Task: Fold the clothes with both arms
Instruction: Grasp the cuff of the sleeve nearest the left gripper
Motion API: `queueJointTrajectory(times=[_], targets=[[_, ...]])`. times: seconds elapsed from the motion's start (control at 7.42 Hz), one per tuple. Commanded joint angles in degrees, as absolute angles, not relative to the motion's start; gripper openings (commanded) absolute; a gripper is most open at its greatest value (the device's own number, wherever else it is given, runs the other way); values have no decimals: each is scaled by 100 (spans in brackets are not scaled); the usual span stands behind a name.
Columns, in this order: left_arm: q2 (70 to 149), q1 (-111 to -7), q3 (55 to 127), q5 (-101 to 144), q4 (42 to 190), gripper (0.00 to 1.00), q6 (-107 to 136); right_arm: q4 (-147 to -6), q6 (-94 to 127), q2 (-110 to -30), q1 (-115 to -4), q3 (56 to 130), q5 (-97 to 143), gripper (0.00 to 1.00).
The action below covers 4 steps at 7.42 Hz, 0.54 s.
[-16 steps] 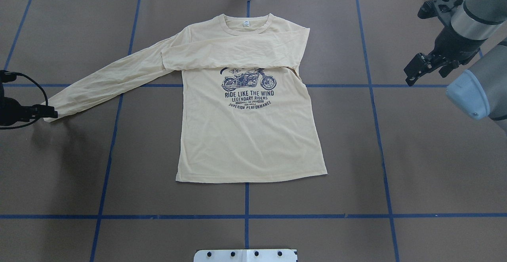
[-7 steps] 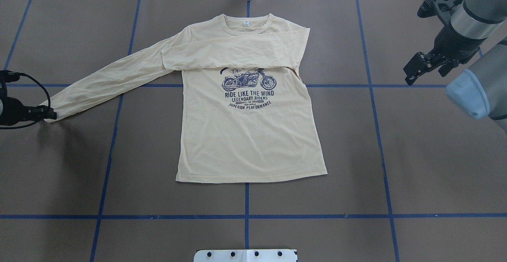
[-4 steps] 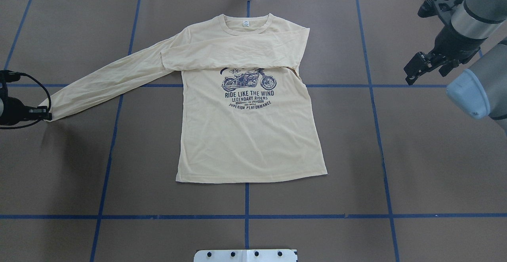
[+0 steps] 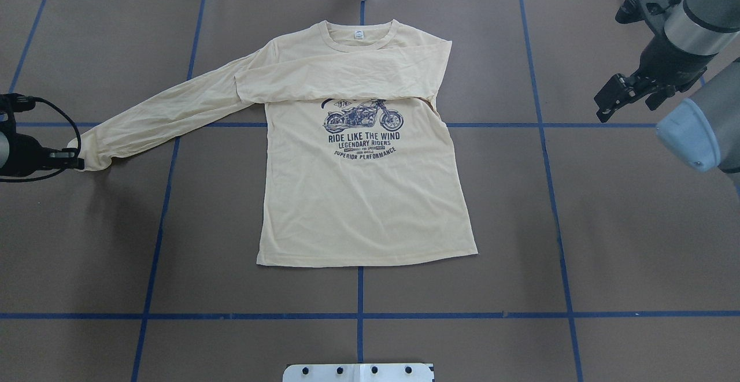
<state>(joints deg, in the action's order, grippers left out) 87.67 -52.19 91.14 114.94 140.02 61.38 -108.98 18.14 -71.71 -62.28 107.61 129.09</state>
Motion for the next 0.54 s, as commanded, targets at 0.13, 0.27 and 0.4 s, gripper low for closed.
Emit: queueJointTrajectory(times=[0.13,0.27,0.4], targets=[[9618,-5676,9914,12442,12810,0,6694,-10898,1784,-7654,-6337,11196,12902,100],[10172,-5695,9905,12541,12414,0,7010,-10898,1749,-7803,-6363,11276,12894,100],[10743,-5695,9905,12559,12019,0,7336,-10890,1740,-7944,-6372,11337,12815,100]])
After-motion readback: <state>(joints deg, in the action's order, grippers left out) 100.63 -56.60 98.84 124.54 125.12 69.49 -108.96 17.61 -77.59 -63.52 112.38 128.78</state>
